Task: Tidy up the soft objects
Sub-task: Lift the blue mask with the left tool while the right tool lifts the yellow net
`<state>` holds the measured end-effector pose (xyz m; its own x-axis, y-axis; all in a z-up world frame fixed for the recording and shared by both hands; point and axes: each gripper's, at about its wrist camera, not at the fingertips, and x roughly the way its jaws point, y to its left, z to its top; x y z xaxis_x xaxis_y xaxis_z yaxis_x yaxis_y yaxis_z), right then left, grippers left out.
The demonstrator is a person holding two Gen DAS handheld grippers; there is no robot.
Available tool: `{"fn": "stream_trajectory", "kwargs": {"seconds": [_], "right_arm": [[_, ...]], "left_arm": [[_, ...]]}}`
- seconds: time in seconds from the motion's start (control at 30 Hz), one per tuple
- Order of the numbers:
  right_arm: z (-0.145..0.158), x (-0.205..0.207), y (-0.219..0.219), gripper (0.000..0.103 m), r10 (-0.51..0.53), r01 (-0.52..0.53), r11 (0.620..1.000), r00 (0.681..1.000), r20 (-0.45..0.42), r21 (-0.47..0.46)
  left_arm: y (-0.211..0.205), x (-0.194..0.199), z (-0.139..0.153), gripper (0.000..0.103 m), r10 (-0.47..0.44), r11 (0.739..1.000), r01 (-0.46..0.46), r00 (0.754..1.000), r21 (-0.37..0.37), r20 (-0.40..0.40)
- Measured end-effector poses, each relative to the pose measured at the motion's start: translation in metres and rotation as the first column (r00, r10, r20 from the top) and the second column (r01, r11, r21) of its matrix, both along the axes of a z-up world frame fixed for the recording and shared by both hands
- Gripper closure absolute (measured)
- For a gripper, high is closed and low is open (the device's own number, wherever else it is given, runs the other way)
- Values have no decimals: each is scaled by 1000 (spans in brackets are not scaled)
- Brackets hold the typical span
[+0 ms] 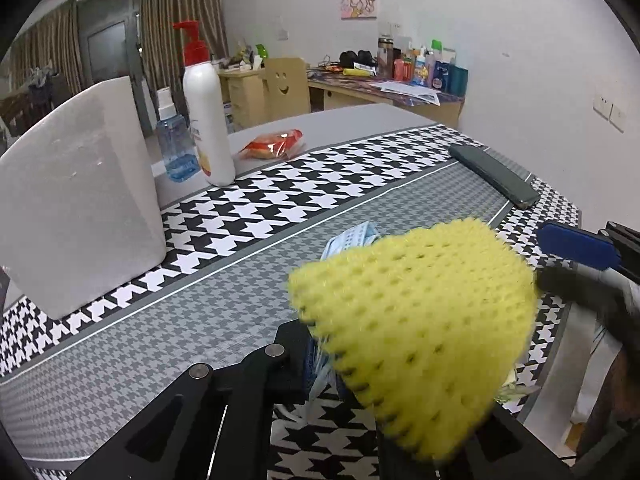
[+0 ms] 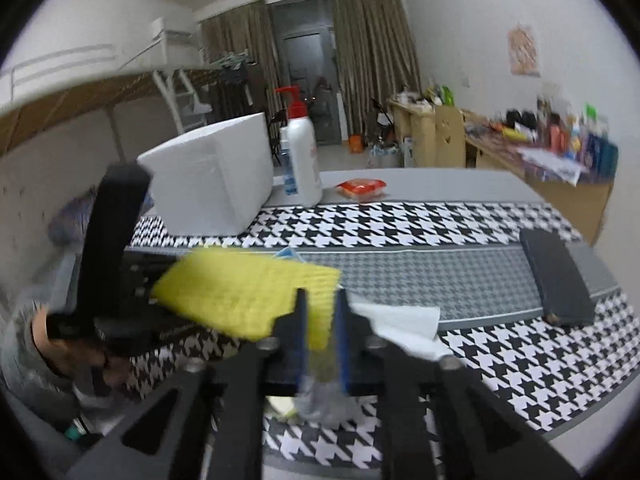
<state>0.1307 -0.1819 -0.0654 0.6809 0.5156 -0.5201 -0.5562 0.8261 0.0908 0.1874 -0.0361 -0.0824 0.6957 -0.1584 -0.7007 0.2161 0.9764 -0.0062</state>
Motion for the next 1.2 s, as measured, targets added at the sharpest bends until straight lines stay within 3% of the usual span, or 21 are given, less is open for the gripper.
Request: {"fn": "stream_trajectory", "kwargs": {"seconds": [0.03,0.07,0.43,0.57,0.6,0.63,0.73,0.83,1.2], "right_arm": [[-1,-6,3,33,0,0,1000,1000,28,-13],[0,-10,3,32,-1,2,1000,999,49,-18],[-12,-37,47,32,79,-7,967,959,271,-255],[-14,-28,55,33,88,-10,960,960,265,-281],[-15,-26,57,41,93,-15,959,961,261,-284],[-15,-24,58,60,103,-30,958,963,248,-284],[-14,-16,56,85,105,-51,963,975,195,-265],[-11,-18,53,90,98,-47,968,975,198,-248],[17,-13,35,92,31,-12,995,983,183,-104]], "left_arm": [[2,-1,1,94,4,1000,-4,1000,-12,1],[3,-3,2,94,5,1000,-5,1000,-21,2],[8,-14,6,95,-2,1000,2,1000,-30,12],[8,-18,6,94,-12,999,12,1000,-33,8],[8,-18,6,95,-12,999,12,1000,-33,10],[8,-19,6,95,-11,999,11,1000,-33,12],[10,-20,7,95,-5,999,6,1000,-31,17],[12,-22,8,95,1,1000,-1,1000,-30,21],[24,-37,31,95,39,998,-34,995,-52,89]]}}
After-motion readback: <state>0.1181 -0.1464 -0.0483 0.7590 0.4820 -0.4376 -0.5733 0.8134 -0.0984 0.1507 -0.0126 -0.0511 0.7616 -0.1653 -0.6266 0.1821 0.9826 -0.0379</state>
